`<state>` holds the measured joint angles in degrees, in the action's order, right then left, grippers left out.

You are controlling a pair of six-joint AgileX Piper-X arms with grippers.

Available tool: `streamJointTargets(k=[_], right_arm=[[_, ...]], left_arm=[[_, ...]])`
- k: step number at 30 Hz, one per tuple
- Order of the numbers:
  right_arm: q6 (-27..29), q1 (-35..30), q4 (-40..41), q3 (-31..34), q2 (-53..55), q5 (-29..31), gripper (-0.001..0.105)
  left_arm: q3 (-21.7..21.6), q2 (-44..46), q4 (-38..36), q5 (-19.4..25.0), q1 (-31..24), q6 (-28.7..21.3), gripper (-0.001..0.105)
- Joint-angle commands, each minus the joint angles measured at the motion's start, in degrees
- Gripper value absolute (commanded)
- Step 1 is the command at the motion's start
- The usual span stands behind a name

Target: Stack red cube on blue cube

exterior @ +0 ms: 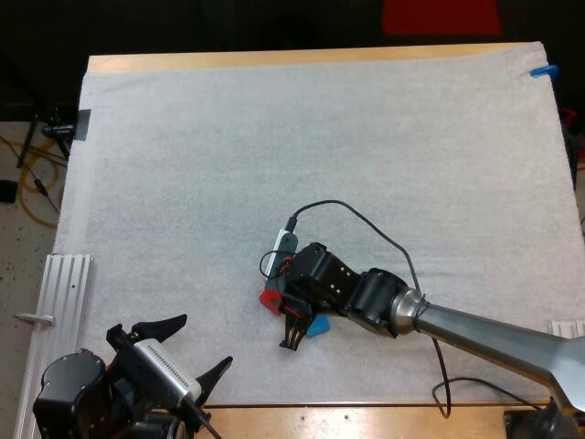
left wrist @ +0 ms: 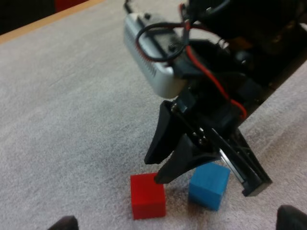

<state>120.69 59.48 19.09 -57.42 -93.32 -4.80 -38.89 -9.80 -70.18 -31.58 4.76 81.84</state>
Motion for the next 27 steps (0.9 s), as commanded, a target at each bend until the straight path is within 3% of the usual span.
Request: streamJointTargets(k=[1, 20, 25, 27], right_arm=[[-0.1, -0.1, -0.5, -0.6, 0.1, 0.3, 0.023], [-1.3, -0.1, -2.1, -0.6, 0.1, 1.2, 0.024], [-2.6, -0.1, -2.1, -0.6, 0.1, 1.2, 0.055], [-2.7, -0.1, -2.3, -0.6, 0.1, 1.2, 0.062]], left_arm=[[-0.4, -0.2, -0.3, -0.8, 0.6, -0.7, 0.076], [-0.4, -0.2, -0.3, -0.8, 0.7, -0.7, 0.076], [-0.4, -0.2, -0.3, -0.8, 0.7, -0.7, 0.076], [-0.4, -0.2, -0.3, -0.8, 0.7, -0.7, 0.076]])
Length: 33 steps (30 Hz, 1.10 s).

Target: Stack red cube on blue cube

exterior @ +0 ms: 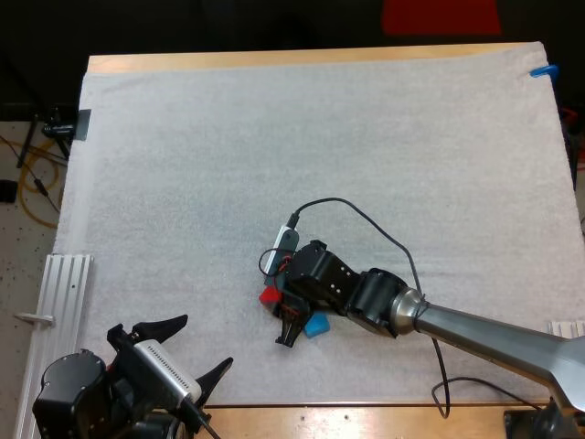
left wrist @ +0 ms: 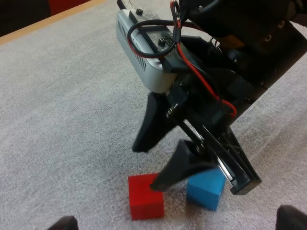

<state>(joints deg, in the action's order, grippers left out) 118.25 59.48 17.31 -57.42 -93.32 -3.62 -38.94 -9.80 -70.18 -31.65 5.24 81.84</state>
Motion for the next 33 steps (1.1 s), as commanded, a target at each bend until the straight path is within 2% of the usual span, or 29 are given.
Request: streamJointTargets(k=[1, 7, 9, 14, 20, 23, 25, 28, 33], right_arm=[[-0.9, -0.1, -0.8, -0.6, -0.2, 0.0, 0.066], [-5.7, -0.1, -1.2, -3.8, -4.9, 0.1, 0.067], [-6.7, -0.1, -1.1, -5.3, -7.0, 1.8, 0.067], [-10.3, -0.1, 2.0, -8.9, -11.7, 2.5, 0.067], [-10.6, -0.9, 5.9, -9.2, -14.3, 2.5, 0.067], [-10.5, -0.8, 6.9, -9.2, -14.3, 2.3, 0.055], [-10.5, -0.8, 7.0, -9.2, -14.3, 2.3, 0.037], [-10.5, -0.8, 7.0, -9.3, -14.1, 2.3, 0.021], [-9.9, -0.8, 9.6, -11.4, -11.5, 2.6, 0.018]], left_arm=[[-0.4, -0.2, -0.3, -0.7, 0.2, -0.7, 0.076], [-0.4, -0.2, -0.3, -0.7, 0.2, -0.7, 0.076], [-0.4, -0.2, -0.3, -0.7, 0.2, -0.7, 0.076], [-0.4, -0.2, -0.3, -0.7, 0.2, -0.7, 0.076], [-0.4, -0.2, -0.3, -0.7, 0.2, -0.7, 0.076], [-0.4, -0.2, -0.3, -0.7, 0.2, -0.7, 0.076], [-0.4, -0.2, -0.3, -0.7, 0.2, -0.7, 0.076], [-0.4, -0.2, -0.3, -0.7, 0.2, -0.7, 0.076], [-0.4, -0.2, -0.3, -0.7, 0.2, -0.7, 0.076]])
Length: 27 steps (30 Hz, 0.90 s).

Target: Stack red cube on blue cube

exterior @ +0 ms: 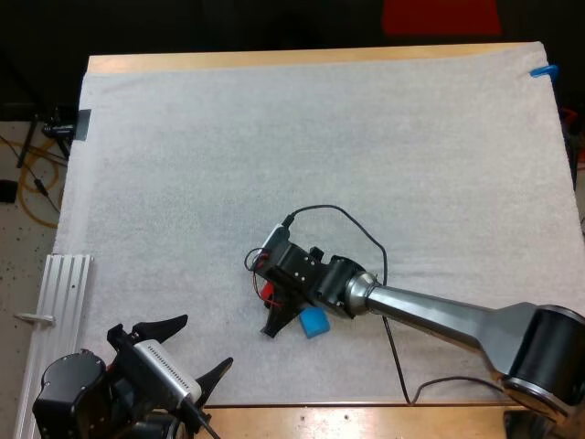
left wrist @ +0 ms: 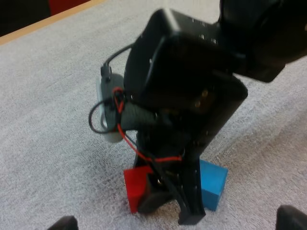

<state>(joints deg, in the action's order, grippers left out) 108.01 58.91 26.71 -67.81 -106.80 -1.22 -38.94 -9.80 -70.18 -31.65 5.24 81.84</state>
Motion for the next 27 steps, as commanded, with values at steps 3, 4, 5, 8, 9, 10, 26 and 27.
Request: streamJointTargets(k=[3, 4, 5, 8, 9, 10, 26, 27], right_arm=[[0.4, -0.3, 2.9, -2.0, 4.9, 2.0, 0.018], [0.4, -0.3, 3.7, -2.0, 6.5, 2.4, 0.018], [0.4, -0.3, 4.2, -2.0, 7.3, 2.4, 0.018], [-0.4, -0.3, 6.7, -2.0, 11.1, 2.7, 0.018], [-1.0, -0.3, 7.6, -1.8, 12.3, 2.7, 0.018], [-1.6, -0.3, 8.4, -1.7, 13.4, 2.7, 0.018], [-7.6, 0.0, 6.0, 11.6, 18.5, 4.0, 0.018], [-7.7, 0.0, 5.3, 12.2, 18.5, 3.8, 0.018]], left_arm=[[-0.4, -0.2, -0.3, -0.7, 0.2, -0.7, 0.076], [-0.4, -0.2, -0.3, -0.7, 0.2, -0.7, 0.076], [-0.4, -0.2, -0.3, -0.7, 0.2, -0.7, 0.076], [-0.4, -0.2, -0.3, -0.7, 0.2, -0.7, 0.076], [-0.4, -0.2, -0.3, -0.7, 0.2, -0.7, 0.076], [-0.4, -0.2, -0.3, -0.7, 0.2, -0.7, 0.076], [-0.4, -0.2, -0.3, -0.7, 0.2, -0.7, 0.076], [-0.4, -0.2, -0.3, -0.7, 0.2, -0.7, 0.076]])
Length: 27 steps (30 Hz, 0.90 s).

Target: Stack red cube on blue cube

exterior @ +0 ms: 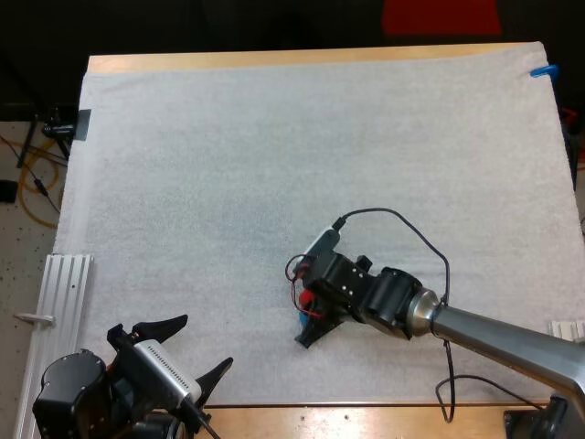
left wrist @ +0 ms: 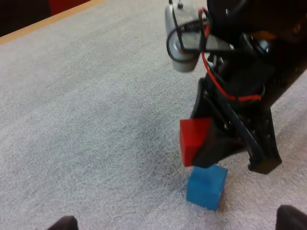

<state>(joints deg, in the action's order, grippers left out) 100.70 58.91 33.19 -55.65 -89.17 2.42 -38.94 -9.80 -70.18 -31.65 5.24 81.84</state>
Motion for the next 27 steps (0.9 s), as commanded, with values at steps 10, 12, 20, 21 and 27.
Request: streamJointTargets(k=[10, 12, 20, 21, 27], right_arm=[[0.3, 0.1, -1.2, 0.2, 0.6, -4.4, 0.018], [1.7, 0.1, -1.0, 0.2, 0.6, -5.5, 0.018], [2.4, 0.1, -0.5, 0.2, 0.6, -7.5, 0.018], [2.4, 0.1, -0.3, 0.2, 0.6, -7.5, 0.018], [2.4, 0.1, 0.6, 0.2, 0.3, -7.4, 0.030]], left_arm=[[-0.4, -0.2, -0.3, -0.4, 0.2, -0.7, 0.076], [-0.4, -0.2, -0.3, -0.3, 0.2, -0.7, 0.076], [-0.4, -0.2, -0.3, -0.3, 0.2, -0.7, 0.076], [-0.4, -0.2, -0.3, -0.3, 0.2, -0.7, 0.076], [-0.4, -0.2, -0.3, -0.3, 0.2, -0.7, 0.076]])
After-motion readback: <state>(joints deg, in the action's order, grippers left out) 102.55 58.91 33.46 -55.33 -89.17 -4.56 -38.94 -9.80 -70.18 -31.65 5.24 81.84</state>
